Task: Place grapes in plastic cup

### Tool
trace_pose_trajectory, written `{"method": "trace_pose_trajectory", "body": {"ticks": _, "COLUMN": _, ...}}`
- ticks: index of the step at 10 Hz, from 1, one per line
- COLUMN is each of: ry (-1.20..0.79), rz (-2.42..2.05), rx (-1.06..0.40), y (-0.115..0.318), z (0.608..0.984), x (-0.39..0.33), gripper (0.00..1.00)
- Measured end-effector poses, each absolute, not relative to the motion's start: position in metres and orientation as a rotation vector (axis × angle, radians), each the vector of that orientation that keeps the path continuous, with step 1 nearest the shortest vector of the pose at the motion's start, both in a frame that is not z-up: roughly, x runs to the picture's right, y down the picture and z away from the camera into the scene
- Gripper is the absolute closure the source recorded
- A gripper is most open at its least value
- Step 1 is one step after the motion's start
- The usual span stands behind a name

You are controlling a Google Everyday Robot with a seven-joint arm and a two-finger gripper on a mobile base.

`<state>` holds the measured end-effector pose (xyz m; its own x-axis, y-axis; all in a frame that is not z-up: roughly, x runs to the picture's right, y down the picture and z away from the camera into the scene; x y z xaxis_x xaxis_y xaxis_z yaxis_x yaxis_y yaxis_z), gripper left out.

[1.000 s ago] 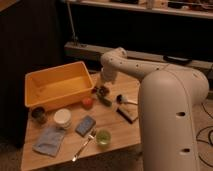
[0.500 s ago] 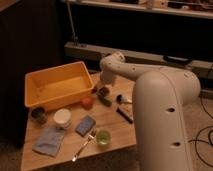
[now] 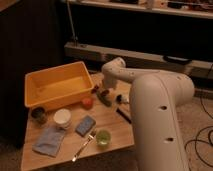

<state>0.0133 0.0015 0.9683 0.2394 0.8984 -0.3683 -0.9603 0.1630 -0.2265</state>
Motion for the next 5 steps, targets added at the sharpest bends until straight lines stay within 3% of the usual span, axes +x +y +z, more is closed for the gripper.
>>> {"method": "trace_pose_trajectory", "body": {"ticks": 2, "ry": 0.139, "rz": 1.341, "rx": -0.459, "y": 0.0096, "z": 0.9756, "x": 0.0127, "gripper": 0.39}}
{"method": "trace_pose_trajectory", "body": {"ticks": 5, "ry": 0.113, "rz": 1.329, "rx": -0.447, "y": 0.0152, "z": 0.9782, "x": 0.0139, "gripper": 0.64}}
